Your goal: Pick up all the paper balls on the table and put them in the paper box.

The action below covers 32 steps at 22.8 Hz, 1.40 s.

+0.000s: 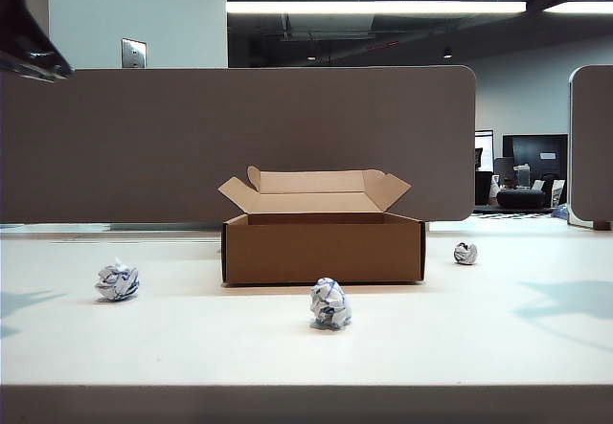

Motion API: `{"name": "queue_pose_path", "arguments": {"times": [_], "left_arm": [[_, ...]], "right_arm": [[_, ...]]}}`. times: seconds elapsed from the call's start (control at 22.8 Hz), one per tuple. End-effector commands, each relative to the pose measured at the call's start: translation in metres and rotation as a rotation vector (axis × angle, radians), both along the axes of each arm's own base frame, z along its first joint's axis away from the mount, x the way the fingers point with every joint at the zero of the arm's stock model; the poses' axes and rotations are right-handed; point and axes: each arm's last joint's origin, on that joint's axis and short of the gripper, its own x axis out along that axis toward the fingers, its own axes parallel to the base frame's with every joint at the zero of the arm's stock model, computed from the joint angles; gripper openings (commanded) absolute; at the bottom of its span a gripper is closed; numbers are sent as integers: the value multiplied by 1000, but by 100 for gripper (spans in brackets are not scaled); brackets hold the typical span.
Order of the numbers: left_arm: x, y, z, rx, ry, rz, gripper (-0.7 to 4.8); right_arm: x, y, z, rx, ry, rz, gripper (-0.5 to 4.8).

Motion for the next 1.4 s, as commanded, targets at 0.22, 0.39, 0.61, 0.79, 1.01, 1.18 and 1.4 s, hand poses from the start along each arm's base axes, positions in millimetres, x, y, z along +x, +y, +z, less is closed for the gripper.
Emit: {"name": "queue_pose_path", "arguments": {"times": [0.22, 0.39, 0.61, 0.79, 1.01, 1.18, 1.4], "left_arm": [[20, -3, -10, 167, 69, -131, 154], [29, -14, -31, 235, 145, -220, 153], [41, -32, -63, 281, 279, -290, 162], [46, -39, -78, 316, 345, -292, 162], [49, -41, -79, 314, 334, -296, 162], [51, -41, -77, 314, 331, -289, 162], [58, -41, -71, 344, 307, -227, 162]], "right_arm": [[20, 55, -34, -129, 86, 244, 52], [27, 81, -50, -132, 112, 318, 168], [32, 98, -63, -83, 158, 346, 352], [28, 116, -72, -140, 161, 332, 352], [23, 138, -84, -185, 161, 360, 352], [21, 152, -99, -234, 191, 360, 352], [24, 161, -124, -271, 283, 339, 352]]}}
